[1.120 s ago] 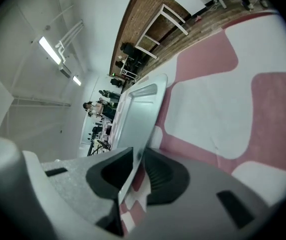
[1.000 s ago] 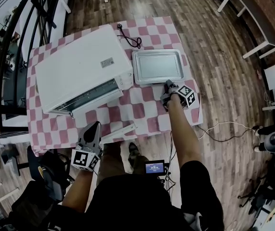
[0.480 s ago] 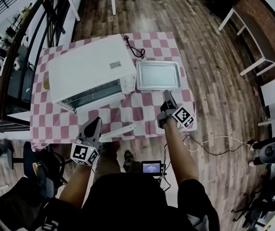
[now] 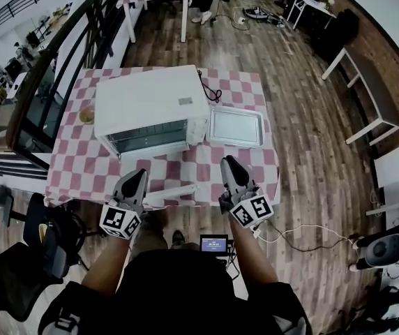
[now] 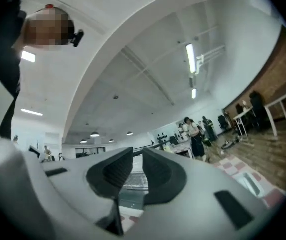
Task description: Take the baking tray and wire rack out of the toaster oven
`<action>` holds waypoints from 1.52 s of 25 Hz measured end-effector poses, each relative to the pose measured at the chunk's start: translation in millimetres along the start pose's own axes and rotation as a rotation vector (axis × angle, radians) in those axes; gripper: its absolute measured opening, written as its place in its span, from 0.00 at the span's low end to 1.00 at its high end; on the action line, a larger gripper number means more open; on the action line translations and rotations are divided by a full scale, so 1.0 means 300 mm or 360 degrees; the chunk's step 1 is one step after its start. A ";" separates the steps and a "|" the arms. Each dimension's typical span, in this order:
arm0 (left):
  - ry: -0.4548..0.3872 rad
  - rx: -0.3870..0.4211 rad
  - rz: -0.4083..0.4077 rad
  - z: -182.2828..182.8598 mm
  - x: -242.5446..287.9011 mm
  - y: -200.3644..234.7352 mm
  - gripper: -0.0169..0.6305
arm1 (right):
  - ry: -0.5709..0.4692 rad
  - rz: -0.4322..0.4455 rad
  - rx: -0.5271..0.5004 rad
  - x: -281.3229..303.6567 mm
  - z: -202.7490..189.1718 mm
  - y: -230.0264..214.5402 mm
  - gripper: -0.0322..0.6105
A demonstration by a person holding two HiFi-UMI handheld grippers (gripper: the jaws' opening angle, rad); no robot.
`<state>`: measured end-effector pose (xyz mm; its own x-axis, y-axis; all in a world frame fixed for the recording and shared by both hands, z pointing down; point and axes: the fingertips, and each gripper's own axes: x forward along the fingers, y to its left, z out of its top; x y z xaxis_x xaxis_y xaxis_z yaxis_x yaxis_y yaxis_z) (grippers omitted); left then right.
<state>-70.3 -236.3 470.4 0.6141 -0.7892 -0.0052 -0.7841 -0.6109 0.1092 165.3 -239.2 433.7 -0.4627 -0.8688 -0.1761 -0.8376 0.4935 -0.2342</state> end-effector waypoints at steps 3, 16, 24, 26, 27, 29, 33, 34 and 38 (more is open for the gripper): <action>-0.0030 0.0006 0.0038 0.020 -0.061 0.007 0.02 | 0.0008 0.0135 -0.0190 -0.005 0.023 0.170 0.14; -0.0035 -0.0015 0.0158 0.014 -0.199 0.112 0.02 | 0.0039 0.0333 0.0127 0.053 -0.180 0.445 0.24; -0.0027 -0.0044 0.0179 -0.004 -0.208 0.219 0.02 | 0.0127 0.0319 0.0389 0.140 -0.270 0.436 0.27; -0.0035 -0.0042 0.0173 0.008 -0.210 0.243 0.02 | 0.0104 0.0302 0.0564 0.159 -0.287 0.412 0.27; -0.0042 -0.0039 0.0169 0.016 -0.210 0.257 0.02 | 0.0099 0.0289 0.0632 0.170 -0.298 0.401 0.27; -0.0055 -0.0032 0.0161 0.032 -0.204 0.285 0.02 | 0.0101 0.0271 0.0745 0.202 -0.322 0.384 0.27; -0.0061 -0.0034 0.0144 0.043 -0.191 0.343 0.02 | 0.0079 0.0256 0.1026 0.295 -0.368 0.362 0.27; -0.0057 -0.0035 0.0137 0.040 -0.191 0.354 0.02 | 0.0060 0.0255 0.1103 0.318 -0.375 0.359 0.27; -0.0046 -0.0037 0.0106 0.030 -0.184 0.400 0.02 | 0.0023 0.0197 0.1320 0.414 -0.453 0.297 0.27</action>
<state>-199.0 -266.6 474.9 0.5576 -0.8297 -0.0259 -0.8206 -0.5557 0.1334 -6.2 -308.5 520.8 -0.5456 -0.8041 -0.2360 -0.2979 0.4493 -0.8422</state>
